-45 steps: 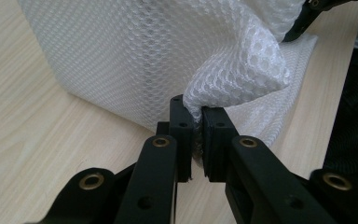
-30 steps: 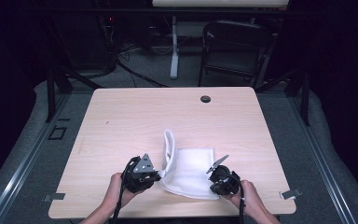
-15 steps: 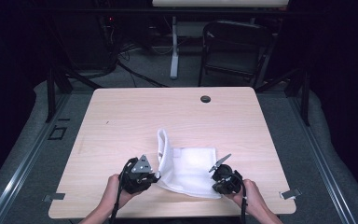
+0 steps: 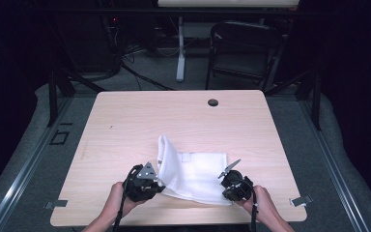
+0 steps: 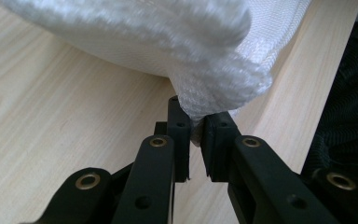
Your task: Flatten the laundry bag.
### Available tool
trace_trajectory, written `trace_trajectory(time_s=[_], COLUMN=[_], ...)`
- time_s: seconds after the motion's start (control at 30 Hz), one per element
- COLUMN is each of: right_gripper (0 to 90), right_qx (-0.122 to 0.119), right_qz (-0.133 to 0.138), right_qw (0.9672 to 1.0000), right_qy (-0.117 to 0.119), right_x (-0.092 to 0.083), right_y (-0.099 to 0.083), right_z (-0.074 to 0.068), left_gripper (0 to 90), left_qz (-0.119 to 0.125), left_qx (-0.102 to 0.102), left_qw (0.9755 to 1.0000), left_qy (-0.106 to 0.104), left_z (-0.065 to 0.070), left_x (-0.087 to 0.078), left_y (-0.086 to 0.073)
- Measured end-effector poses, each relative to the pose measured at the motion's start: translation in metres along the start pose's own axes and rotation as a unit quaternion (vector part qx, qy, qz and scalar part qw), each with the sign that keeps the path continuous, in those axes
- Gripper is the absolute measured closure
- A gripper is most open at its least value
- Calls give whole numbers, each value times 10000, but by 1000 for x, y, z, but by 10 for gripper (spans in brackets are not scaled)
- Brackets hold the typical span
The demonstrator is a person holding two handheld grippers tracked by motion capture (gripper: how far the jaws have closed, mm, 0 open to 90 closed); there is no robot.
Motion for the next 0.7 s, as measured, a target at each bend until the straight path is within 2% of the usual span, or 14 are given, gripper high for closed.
trace_trajectory(time_s=[0.2,0.23,0.3,0.4,0.5,0.57,0.63,0.7], right_gripper=[900,900,900,900,900,900,900,882], right_qx=[-9,90,25,29,70,43,127,55], right_qz=[-80,0,-86,-118,-126,-186,-95,-128], right_qw=[10000,10000,9999,9999,9999,9998,9999,9999], right_qy=[-24,6,-48,11,-11,-44,-35,-23], right_x=[-1,0,-1,-2,-2,-3,-2,-4], right_y=[-1,-1,-2,-4,-5,-5,-5,-5], right_z=[2,0,3,3,4,5,4,6], left_gripper=[758,729,687,575,451,390,346,306], left_qz=[-207,-254,-324,-444,-462,-391,-288,-222], left_qx=[-42,-122,-150,-283,-558,-657,-808,-892], left_qw=[9997,9995,9992,9985,9972,9970,9963,9958], left_qy=[-89,-105,-155,-142,-187,-87,-36,44], left_z=[0,-1,-4,-9,-12,-17,-21,-26], left_x=[1,0,-2,-6,-13,-18,-25,-30], left_y=[-7,-9,-13,-21,-27,-29,-31,-33])
Point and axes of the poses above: each handheld gripper's, and its own axes: x roughly forward along the jaws, y roughly out of its top, z roughly to its right, the point moved 10 cm from there along x, roughly forward along the jaws, and after that the axes turned 4 degrees about -x, right-handed, at the moved point
